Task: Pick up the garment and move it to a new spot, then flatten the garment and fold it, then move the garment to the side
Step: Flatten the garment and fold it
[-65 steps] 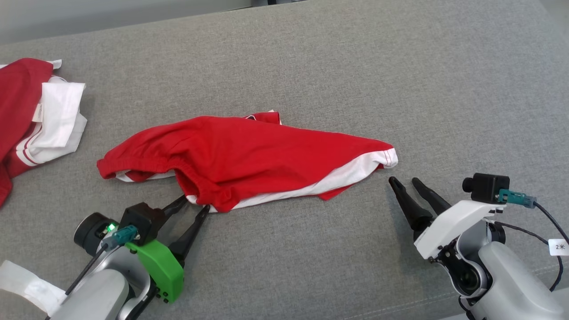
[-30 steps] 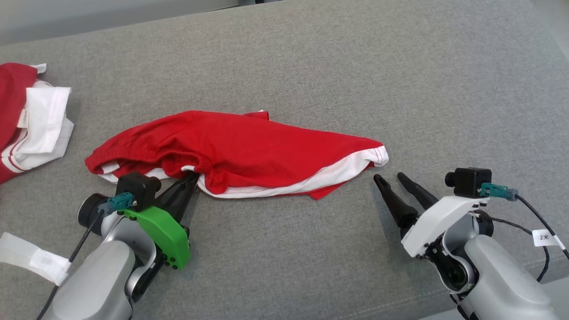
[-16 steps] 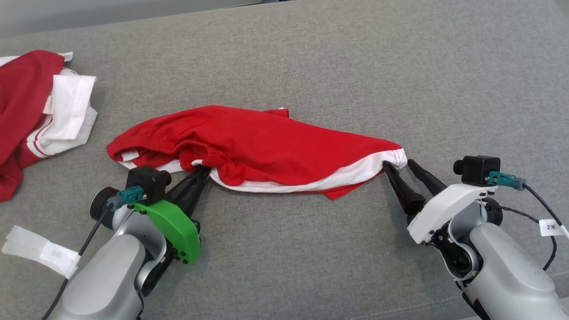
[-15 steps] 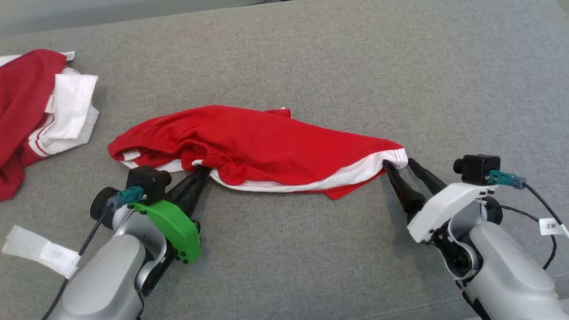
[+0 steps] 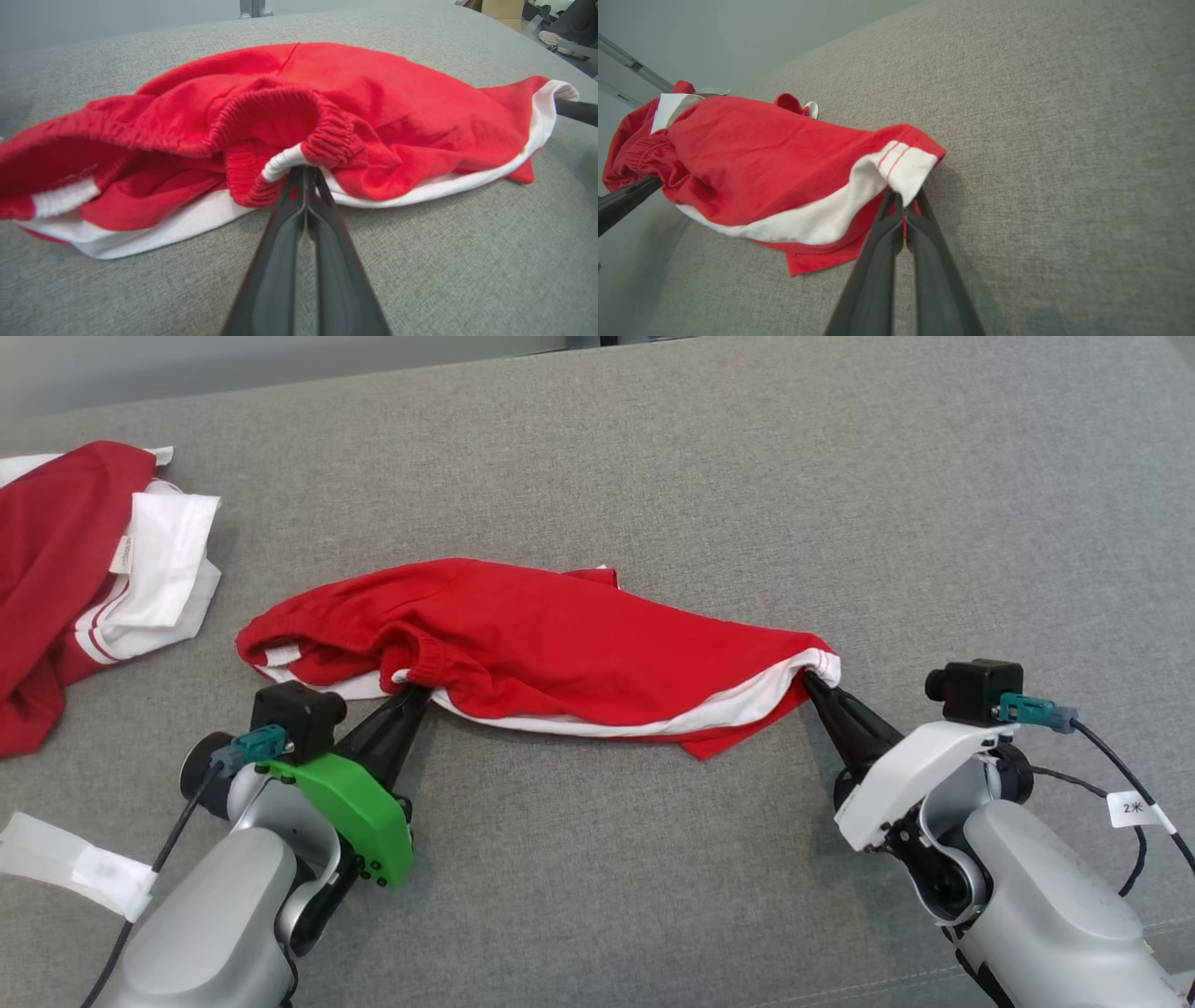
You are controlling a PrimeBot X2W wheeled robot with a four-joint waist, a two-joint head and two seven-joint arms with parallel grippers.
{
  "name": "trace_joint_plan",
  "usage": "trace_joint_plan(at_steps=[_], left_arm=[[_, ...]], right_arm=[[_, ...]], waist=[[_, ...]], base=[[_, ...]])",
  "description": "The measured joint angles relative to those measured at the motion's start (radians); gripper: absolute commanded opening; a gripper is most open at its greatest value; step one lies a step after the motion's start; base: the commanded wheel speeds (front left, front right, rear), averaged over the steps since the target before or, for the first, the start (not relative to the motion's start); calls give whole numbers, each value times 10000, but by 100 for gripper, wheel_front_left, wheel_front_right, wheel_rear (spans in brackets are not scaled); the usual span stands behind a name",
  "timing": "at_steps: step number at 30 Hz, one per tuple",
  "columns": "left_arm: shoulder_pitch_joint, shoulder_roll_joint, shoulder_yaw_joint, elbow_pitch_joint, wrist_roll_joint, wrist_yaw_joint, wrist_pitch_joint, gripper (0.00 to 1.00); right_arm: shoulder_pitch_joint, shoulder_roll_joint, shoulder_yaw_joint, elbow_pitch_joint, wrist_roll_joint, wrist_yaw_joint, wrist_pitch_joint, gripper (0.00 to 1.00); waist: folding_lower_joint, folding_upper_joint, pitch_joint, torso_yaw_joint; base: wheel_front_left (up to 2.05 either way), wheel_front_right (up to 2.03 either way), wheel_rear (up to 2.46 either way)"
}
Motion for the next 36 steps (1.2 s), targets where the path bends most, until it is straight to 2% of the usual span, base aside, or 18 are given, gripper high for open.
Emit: trace_joint_plan(at_steps=[4,9,12,16,21,27,29,30,31,32,33,36], left_arm=[[15,-6,215,-12,-393,0,8,0],[18,105,587,-660,-1020,-52,322,0],[2,265,677,-1423,-1476,-90,740,0],[-267,779,846,-2629,-1749,-161,1260,0],[-546,1388,1601,-4807,-3039,-173,1994,0],[-773,1919,2322,-7636,-4443,-153,3083,0],[-875,1983,2585,-8472,-4874,113,3415,0],[-875,1983,2585,-8472,-4874,113,3415,0],[-922,2052,2782,-8838,-5037,326,3555,0],[-998,2268,3277,-9204,-5382,853,3822,0],[-1039,2303,3461,-9217,-5597,1156,4011,0],[-1041,2301,3555,-8815,-6249,1923,4677,0]], right_arm=[[-19,-159,61,-301,50,79,-17,0],[-256,-228,-198,-1421,1197,173,104,0],[-428,-683,-600,-2309,1902,176,205,0],[-463,-1231,-784,-4056,3099,169,370,0],[-562,-1588,-941,-6892,4447,167,364,0],[-579,-2546,-2079,-9637,5442,167,322,0],[-508,-2826,-2640,-10230,5737,171,322,0],[-508,-2826,-2640,-10230,5737,171,322,0],[-372,-2999,-3051,-10339,5827,180,322,0],[-24,-3375,-3739,-10332,6015,121,372,0],[154,-3436,-3971,-10293,6257,-40,399,0],[484,-3306,-3827,-9728,7204,-370,888,0]], waist=[[0,0,-153,-55],[0,0,-440,-134],[0,0,-676,-158],[0,0,-1044,-142],[0,0,-1527,-127],[-1,0,-1817,-340],[0,0,-1806,-443],[0,0,-1806,-443],[-1,0,-1775,-483],[-1,0,-1669,-540],[-1,0,-1595,-562],[-1,0,-1309,-602]], base=[[0,0,0],[0,0,0],[0,0,0],[0,0,0],[0,0,0],[0,0,0],[0,0,0],[0,0,0],[0,0,0],[0,0,0],[0,0,0],[0,0,0]])
